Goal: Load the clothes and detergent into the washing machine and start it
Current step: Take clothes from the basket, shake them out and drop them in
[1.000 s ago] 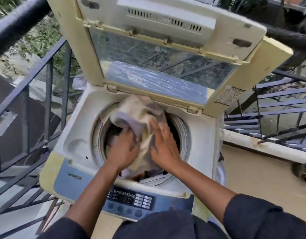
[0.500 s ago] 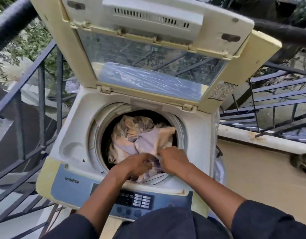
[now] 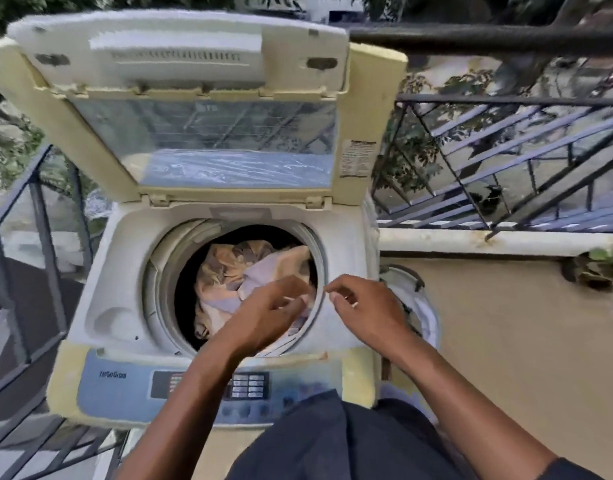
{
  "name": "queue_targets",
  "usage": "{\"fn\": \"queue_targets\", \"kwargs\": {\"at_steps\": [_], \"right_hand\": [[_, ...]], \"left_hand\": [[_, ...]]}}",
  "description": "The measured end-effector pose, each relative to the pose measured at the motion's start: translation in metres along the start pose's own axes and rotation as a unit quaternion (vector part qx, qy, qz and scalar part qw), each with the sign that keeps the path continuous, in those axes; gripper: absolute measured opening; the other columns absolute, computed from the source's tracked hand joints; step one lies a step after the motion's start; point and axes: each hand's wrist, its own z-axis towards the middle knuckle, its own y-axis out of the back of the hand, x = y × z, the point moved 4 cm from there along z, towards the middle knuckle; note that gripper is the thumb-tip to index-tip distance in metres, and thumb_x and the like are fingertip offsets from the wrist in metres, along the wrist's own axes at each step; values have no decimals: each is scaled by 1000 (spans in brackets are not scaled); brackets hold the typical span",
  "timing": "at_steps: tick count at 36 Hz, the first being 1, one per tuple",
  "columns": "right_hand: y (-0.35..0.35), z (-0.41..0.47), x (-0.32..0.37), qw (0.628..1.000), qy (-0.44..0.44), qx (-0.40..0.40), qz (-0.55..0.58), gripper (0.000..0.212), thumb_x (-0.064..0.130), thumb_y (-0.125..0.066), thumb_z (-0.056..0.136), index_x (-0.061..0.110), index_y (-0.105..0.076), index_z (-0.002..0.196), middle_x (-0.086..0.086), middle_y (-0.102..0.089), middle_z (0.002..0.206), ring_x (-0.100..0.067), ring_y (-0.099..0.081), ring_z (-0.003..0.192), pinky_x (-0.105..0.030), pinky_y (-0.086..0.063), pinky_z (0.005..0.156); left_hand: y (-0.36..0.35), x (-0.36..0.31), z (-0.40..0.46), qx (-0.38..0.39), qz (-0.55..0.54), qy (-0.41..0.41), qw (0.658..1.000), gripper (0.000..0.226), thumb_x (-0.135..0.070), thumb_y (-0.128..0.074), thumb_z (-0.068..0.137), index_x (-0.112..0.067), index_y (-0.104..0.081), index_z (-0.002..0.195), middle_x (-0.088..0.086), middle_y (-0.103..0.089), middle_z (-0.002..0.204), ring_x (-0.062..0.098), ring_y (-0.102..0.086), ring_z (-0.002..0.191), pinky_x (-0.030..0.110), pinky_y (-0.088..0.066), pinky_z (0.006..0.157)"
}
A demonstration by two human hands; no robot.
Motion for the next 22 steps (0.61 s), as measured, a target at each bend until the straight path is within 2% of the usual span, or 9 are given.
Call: {"fn": "queue_targets", "kwargs": {"at_steps": [2,4,7,9,11,14,17,22], "right_hand": [[16,-10,-19,998,-24,-31,48,12,29,-64,97,35,-74,100,15,-76,91,-5,-69,83,-36,-59,78],[28,-17,-40,995,-50,-47,75,12,27,-66,96,33,-76,100,15,-76,93,-6,-71,86,-38,-60,81],[44,-24,-73,992,-70,-62,83,13,25,-66,96,31,-77,99,17,-76,92,-6,-71,86,-39,-60,81],[54,-25,-96,990,-86,-68,85,13,23,-67,96,30,-77,98,17,-76,94,-4,-71,89,-39,-60,83],[63,-24,-117,987,-108,-81,87,12,21,-68,95,28,-78,98,15,-76,95,-5,-70,90,-37,-59,84],[73,-19,-155,980,-147,-95,95,13,17,-67,95,23,-79,95,14,-75,90,-8,-70,85,-36,-58,81],[71,-9,-201,973,-199,-77,90,15,19,-64,94,25,-78,95,11,-77,93,-12,-71,87,-36,-58,80],[46,14,-282,963,-262,-17,64,19,18,-60,93,25,-77,98,4,-77,96,-21,-71,89,-35,-56,74]], "left_hand": [[-10,-21,3,1,3,-25,1000,17,-31,-56,107,-32,-69,118,-14,-71,120,6,-69,107,27,-58,77],[-23,-41,10,-2,4,-47,999,19,-31,-58,106,-28,-71,120,-12,-72,120,7,-68,110,22,-54,82],[-47,-65,25,7,-19,-64,998,17,-33,-61,105,-30,-71,117,-10,-75,114,9,-69,109,36,-57,96],[-66,-76,38,13,-37,-66,997,16,-36,-61,101,-32,-71,113,-9,-77,109,10,-71,106,42,-58,95],[-87,-84,51,25,-71,-61,995,14,-30,-61,100,-31,-72,109,-7,-77,106,13,-72,102,43,-58,92],[-122,-90,73,35,-114,-42,992,17,-22,-60,102,-33,-73,106,-5,-79,101,13,-73,99,37,-56,88],[-160,-87,98,40,-144,-6,989,19,-15,-59,104,-28,-73,109,-5,-80,99,11,-74,99,28,-57,85],[-235,-59,150,16,-180,101,978,15,-30,-61,84,-36,-75,90,-4,-80,94,15,-73,90,27,-54,79]]}}
